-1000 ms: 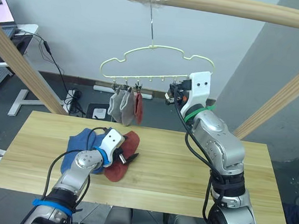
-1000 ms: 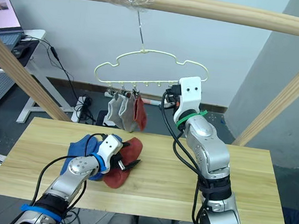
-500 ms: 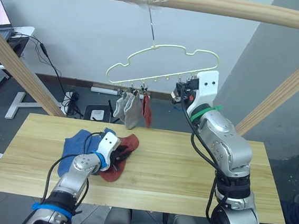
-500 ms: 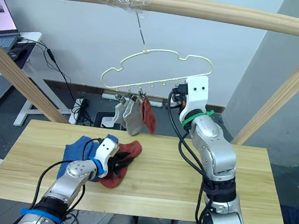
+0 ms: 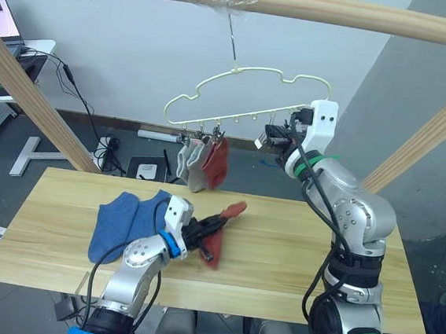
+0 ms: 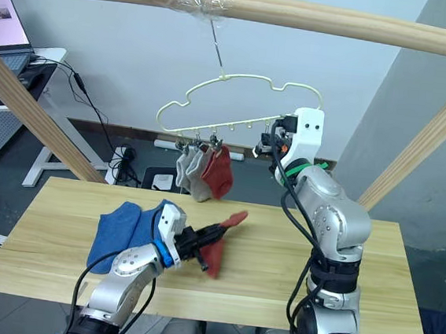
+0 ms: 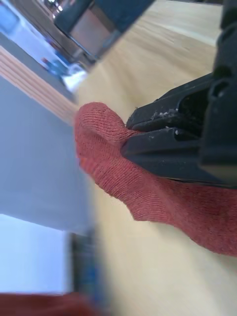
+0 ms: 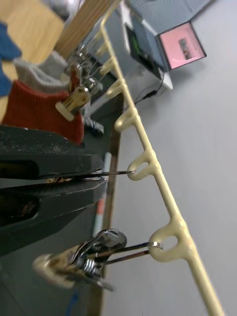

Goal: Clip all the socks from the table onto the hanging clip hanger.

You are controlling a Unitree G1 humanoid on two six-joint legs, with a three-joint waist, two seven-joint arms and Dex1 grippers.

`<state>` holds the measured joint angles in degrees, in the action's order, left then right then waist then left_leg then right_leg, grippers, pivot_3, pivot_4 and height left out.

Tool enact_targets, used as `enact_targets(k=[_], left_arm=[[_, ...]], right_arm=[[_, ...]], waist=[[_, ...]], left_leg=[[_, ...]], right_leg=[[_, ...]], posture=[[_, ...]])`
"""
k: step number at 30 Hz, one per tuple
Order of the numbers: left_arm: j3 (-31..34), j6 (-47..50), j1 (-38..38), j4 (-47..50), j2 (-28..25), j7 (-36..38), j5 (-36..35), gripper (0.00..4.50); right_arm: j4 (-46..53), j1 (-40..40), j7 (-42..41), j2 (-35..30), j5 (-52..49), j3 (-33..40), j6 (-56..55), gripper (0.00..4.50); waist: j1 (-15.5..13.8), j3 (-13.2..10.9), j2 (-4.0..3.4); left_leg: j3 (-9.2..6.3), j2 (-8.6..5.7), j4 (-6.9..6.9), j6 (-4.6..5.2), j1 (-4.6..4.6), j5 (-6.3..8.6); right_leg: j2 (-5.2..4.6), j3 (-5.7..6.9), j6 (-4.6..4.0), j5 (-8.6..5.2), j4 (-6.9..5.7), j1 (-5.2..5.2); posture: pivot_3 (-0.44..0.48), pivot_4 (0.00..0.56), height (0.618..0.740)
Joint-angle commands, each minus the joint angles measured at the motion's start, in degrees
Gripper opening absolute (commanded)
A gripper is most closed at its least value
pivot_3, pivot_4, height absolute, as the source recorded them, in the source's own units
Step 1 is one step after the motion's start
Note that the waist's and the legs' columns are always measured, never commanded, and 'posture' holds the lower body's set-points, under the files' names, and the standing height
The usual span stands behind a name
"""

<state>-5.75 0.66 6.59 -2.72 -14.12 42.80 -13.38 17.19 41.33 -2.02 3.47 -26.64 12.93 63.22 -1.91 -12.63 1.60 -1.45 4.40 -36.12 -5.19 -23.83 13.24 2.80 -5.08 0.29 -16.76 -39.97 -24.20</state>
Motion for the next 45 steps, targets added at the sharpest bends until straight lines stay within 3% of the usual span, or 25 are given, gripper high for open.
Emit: enact_targets(k=[1, 6, 16, 45], left_arm=[[1.2, -4.4, 3.2, 2.3, 2.0, -2.3, -0.4, 0.02], [1.3, -8.6, 6.9, 0.8, 4.4, -5.0, 0.3, 0.02], [1.0, -13.4, 9.5, -2.2, 6.4, -8.0, 1.5, 0.02], [-1.6, -18.8, 14.0, -8.3, 8.2, -8.5, 4.6, 0.02]], right_arm=[[0.5, 3.5, 6.9, 4.3, -5.8, 11.0, 8.2, 0.0], [0.3, 6.9, 11.6, 6.4, -9.8, 17.4, 14.6, 0.0], [-0.3, 8.6, 17.7, 8.4, -14.0, 20.8, 17.0, 0.0], [-4.5, 8.4, 33.2, 7.4, -32.1, 18.7, 10.8, 0.0]], waist=[[-0.1, 0.0, 0.0], [-0.8, 0.0, 0.0], [-1.3, 0.0, 0.0], [-1.2, 0.1, 0.01]], left_leg=[[0.0, -0.02, 0.0, 0.0, 0.0, 0.0], [0.01, -0.08, 0.0, 0.01, -0.01, 0.0], [-0.02, -0.1, 0.0, 0.03, -0.02, -0.01], [-0.04, -0.16, -0.02, 0.09, -0.04, -0.04]], right_leg=[[-0.01, 0.0, 0.0, 0.0, 0.0, 0.0], [-0.05, 0.01, 0.01, 0.01, 0.07, 0.03], [-0.05, 0.03, 0.02, 0.01, 0.06, 0.04], [-0.08, 0.04, 0.06, 0.03, 0.07, 0.07]], posture=[[0.172, 0.187, 0.74], [0.165, 0.186, 0.74], [0.161, 0.19, 0.74], [0.148, 0.198, 0.74]])
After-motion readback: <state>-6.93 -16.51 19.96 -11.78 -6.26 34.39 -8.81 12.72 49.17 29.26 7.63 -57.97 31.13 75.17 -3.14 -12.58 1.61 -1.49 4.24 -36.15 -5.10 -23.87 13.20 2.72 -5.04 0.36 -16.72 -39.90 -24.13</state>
